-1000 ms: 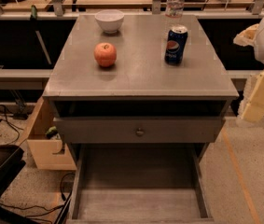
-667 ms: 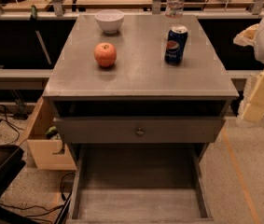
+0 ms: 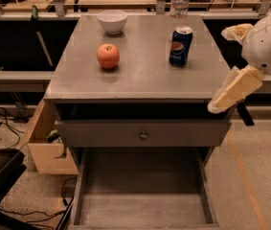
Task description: Place apple into middle drawer
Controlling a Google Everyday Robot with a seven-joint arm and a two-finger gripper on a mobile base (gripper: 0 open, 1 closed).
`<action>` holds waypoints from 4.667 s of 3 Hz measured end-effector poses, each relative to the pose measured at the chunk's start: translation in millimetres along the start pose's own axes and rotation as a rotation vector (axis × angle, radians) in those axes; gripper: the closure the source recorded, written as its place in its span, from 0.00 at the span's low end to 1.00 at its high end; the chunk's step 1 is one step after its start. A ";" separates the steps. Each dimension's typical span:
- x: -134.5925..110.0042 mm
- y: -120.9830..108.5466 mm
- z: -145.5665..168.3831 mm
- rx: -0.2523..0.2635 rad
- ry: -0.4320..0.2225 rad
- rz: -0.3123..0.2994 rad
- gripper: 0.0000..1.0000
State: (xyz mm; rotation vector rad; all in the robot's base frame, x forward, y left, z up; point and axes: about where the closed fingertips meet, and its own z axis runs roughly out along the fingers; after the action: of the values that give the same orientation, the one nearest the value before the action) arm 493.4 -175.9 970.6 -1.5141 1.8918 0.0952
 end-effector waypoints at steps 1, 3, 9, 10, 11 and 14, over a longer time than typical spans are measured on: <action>-34.2 -27.6 35.6 0.054 -0.272 -0.005 0.00; -108.1 -80.4 42.6 0.203 -0.566 0.099 0.00; -202.9 -91.2 300.2 -0.031 -0.617 0.331 0.00; -199.4 -101.9 312.3 -0.009 -0.607 0.333 0.00; -195.2 -107.3 321.3 -0.004 -0.600 0.335 0.00; -191.6 -100.7 333.2 -0.022 -0.597 0.336 0.64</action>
Offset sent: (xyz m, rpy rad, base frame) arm 0.1475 0.1211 0.1039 0.8584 -0.3539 -0.0811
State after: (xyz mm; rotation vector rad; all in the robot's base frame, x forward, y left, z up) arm 751.9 105.8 862.5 -1.0097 1.6251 0.6478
